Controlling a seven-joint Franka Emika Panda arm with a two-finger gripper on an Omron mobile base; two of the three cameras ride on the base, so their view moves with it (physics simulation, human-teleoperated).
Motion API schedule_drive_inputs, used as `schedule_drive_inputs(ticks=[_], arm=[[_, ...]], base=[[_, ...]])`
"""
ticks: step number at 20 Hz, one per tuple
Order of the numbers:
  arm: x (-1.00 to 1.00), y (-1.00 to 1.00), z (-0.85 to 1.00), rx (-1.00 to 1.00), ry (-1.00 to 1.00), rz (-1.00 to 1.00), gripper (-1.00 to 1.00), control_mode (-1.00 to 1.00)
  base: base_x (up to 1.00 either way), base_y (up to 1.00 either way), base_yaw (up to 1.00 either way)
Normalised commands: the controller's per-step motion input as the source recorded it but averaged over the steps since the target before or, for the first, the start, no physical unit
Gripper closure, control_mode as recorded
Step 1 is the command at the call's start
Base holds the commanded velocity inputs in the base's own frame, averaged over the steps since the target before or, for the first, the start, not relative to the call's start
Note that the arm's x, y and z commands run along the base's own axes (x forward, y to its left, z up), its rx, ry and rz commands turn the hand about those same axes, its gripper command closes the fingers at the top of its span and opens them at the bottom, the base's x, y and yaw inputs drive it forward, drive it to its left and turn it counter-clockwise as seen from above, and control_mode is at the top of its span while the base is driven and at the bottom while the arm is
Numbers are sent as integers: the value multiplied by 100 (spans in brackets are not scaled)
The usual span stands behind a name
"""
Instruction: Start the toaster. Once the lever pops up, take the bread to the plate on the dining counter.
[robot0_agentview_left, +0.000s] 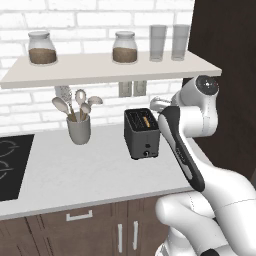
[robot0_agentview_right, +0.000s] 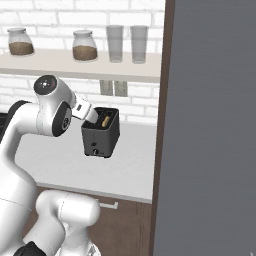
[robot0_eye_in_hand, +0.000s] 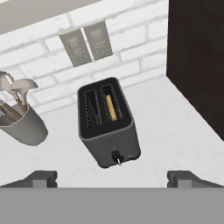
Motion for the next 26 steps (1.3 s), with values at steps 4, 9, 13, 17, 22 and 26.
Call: schedule_drive_inputs(ticks=[4,9,13,17,22,26], arm=[[0,0,0,0,0,0,-100,-100],[0,0,0,0,0,0,-100,-100],[0,0,0,0,0,0,-100,-100],[0,0,0,0,0,0,-100,-100],[0,0,0,0,0,0,-100,-100],[0,0,0,0,0,0,-100,-100]], base=[[0,0,0],[0,0,0],[0,0,0],[0,0,0],[0,0,0],[0,0,0]])
